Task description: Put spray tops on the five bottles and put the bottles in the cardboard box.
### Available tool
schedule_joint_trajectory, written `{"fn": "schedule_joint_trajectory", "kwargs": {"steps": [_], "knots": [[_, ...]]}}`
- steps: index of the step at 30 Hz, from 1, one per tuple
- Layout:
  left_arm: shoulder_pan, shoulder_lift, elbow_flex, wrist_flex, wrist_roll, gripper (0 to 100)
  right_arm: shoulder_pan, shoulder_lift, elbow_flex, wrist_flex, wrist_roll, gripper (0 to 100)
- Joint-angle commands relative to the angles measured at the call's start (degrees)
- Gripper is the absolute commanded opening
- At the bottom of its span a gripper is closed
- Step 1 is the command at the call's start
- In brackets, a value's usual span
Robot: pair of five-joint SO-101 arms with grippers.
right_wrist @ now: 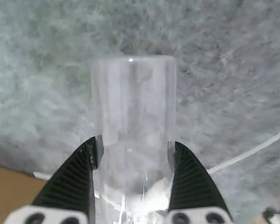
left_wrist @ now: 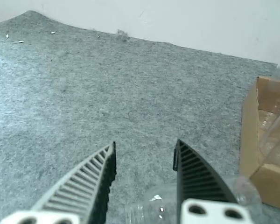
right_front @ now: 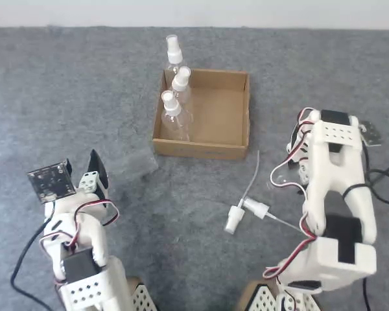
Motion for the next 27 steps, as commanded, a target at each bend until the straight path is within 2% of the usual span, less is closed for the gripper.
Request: {"fn": "schedule_joint_trajectory", "kwargs": {"steps": [1, 12, 25, 27], "knots": [[-0.4, -0.9, -1.5, -1.5, -0.4, 19, 0.7, 0.6, -1.0, -2.2, -2.8, 1.0], [-0.4, -0.9, -1.5, -1.5, -0.4, 19, 0.2, 1.9, -1.1, -3.5, 3.3, 0.9], [-0.4, -0.9, -1.5, -1.5, -0.4, 19, 0.3, 1.9, -1.1, -3.5, 3.0, 1.3], [-0.4, -0.9, -1.5, -1.5, -0.4, 19, 0.2, 1.9, -1.1, -3.5, 3.0, 4.9]]}}
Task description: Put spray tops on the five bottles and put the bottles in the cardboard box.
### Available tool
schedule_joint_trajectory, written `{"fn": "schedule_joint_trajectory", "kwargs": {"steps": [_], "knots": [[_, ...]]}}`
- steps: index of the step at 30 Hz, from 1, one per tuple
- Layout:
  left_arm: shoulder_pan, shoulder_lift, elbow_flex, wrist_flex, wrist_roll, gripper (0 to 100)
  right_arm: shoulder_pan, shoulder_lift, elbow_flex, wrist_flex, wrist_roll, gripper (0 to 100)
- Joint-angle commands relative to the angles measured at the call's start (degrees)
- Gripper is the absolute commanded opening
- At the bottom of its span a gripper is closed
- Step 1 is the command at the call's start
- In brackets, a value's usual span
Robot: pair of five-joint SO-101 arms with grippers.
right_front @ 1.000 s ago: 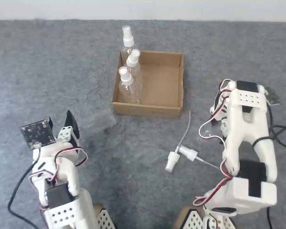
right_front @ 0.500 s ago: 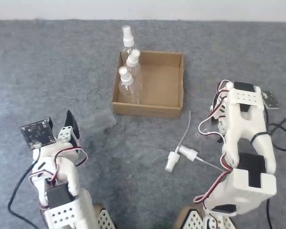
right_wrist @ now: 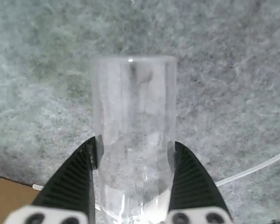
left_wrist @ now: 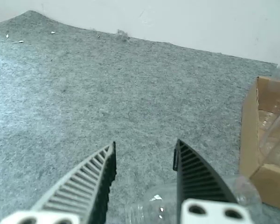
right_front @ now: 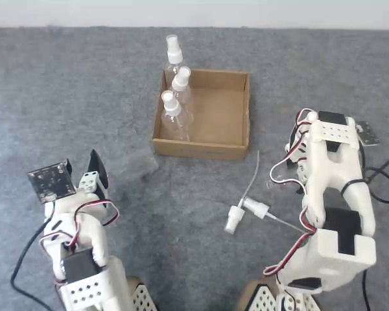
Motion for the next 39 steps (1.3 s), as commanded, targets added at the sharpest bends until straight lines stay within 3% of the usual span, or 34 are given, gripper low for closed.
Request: {"fn": "schedule_joint_trajectory", "kwargs": {"steps": [1, 8, 15, 27, 39], "knots": [[-0.4, -0.9, -1.5, -1.5, -0.4, 19, 0.2, -0.7, -1.1, -0.7, 0.5, 7.8], [-0.4, -0.9, -1.5, -1.5, -0.4, 19, -2.2, -0.7, -1.1, -0.4, 0.8, 21.3], [-0.4, -0.9, -1.5, -1.5, -0.4, 19, -3.9, -0.7, -5.2, 2.4, 0.7, 21.4], [-0.4, -0.9, -1.5, -1.5, -0.4, 19, -5.5, -0.7, -20.6, 20.5, 1.1, 21.4], [-0.4, -0.9, -1.5, -1.5, -0.4, 19, -6.5, -0.7, -21.9, 21.7, 1.2, 21.3]]}}
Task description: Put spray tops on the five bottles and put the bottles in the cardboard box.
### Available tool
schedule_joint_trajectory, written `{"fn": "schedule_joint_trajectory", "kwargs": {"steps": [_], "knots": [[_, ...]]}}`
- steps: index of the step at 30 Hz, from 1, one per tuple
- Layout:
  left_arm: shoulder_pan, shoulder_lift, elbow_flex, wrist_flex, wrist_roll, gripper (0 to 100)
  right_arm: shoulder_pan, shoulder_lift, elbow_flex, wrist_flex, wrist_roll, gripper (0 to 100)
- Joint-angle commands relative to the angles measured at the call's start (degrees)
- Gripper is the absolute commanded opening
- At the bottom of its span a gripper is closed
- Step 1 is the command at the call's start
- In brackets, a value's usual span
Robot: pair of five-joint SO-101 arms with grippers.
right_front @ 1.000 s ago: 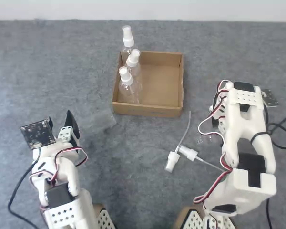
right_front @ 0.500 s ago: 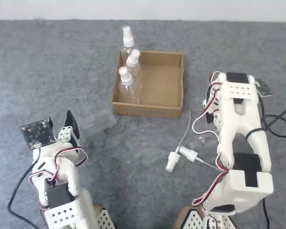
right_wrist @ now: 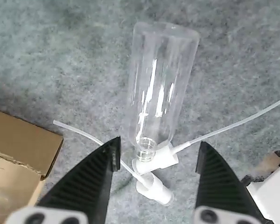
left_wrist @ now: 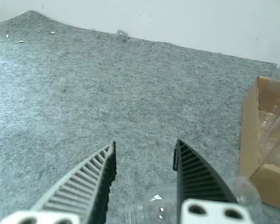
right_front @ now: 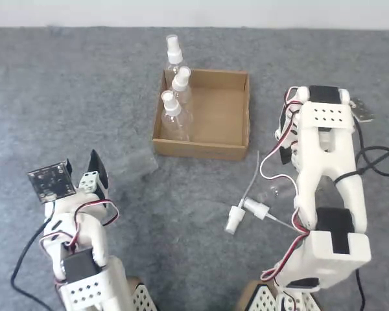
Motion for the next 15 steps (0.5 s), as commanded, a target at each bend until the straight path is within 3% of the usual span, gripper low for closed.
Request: {"fn": "schedule_joint_trajectory", "kwargs": {"steps": [1, 4, 11, 15], "knots": [[-0.4, -0.9, -1.5, -1.5, -0.4, 19, -0.4, -0.7, -3.7, 1.0, 1.7, 21.3], [-0.4, -0.9, -1.5, -1.5, -0.4, 19, -0.3, -0.7, -3.7, 1.1, 8.5, 21.3], [-0.4, -0.9, -1.4, -1.5, -0.4, 19, 0.1, -0.7, -3.7, 4.7, 38.2, 21.3], [-0.4, -0.9, -1.4, -1.5, -0.4, 19, 0.0, -0.7, -3.5, 4.7, 46.2, 21.3]]}}
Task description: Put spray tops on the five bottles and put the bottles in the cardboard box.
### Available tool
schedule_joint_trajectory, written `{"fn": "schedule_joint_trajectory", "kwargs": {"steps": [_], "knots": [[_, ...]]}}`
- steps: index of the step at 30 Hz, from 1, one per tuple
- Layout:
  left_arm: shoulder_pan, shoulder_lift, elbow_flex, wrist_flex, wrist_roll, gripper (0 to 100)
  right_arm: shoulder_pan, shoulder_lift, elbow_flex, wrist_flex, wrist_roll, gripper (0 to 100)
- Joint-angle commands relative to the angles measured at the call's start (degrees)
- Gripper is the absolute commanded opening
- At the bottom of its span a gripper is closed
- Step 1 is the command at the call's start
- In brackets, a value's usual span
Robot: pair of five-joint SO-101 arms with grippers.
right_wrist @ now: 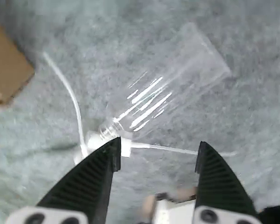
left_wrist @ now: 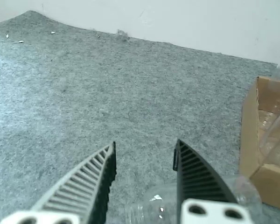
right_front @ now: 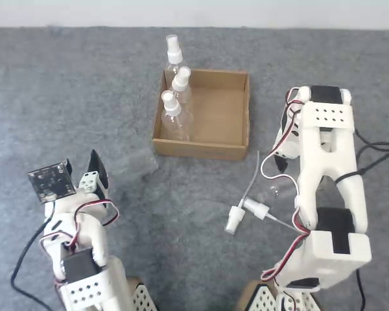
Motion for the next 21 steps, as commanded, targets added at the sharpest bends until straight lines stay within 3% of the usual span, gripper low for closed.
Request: {"fn": "schedule_joint_trajectory", "kwargs": {"steps": [1, 10, 16, 21], "knots": [[-0.4, -0.9, -1.4, -1.5, -0.4, 19, -0.3, -0.7, -3.4, 1.5, 7.3, 21.3], [-0.4, -0.9, -1.4, -1.6, -0.4, 19, -0.5, -0.9, -3.5, 2.9, 28.0, 18.5], [-0.3, -0.9, -1.4, -1.6, -0.4, 19, -0.3, -6.9, -3.2, 2.9, 36.2, 7.2], [-0.4, -0.9, -1.4, -1.6, -0.4, 19, -0.7, -15.2, 1.7, 2.8, 41.3, 5.3]]}}
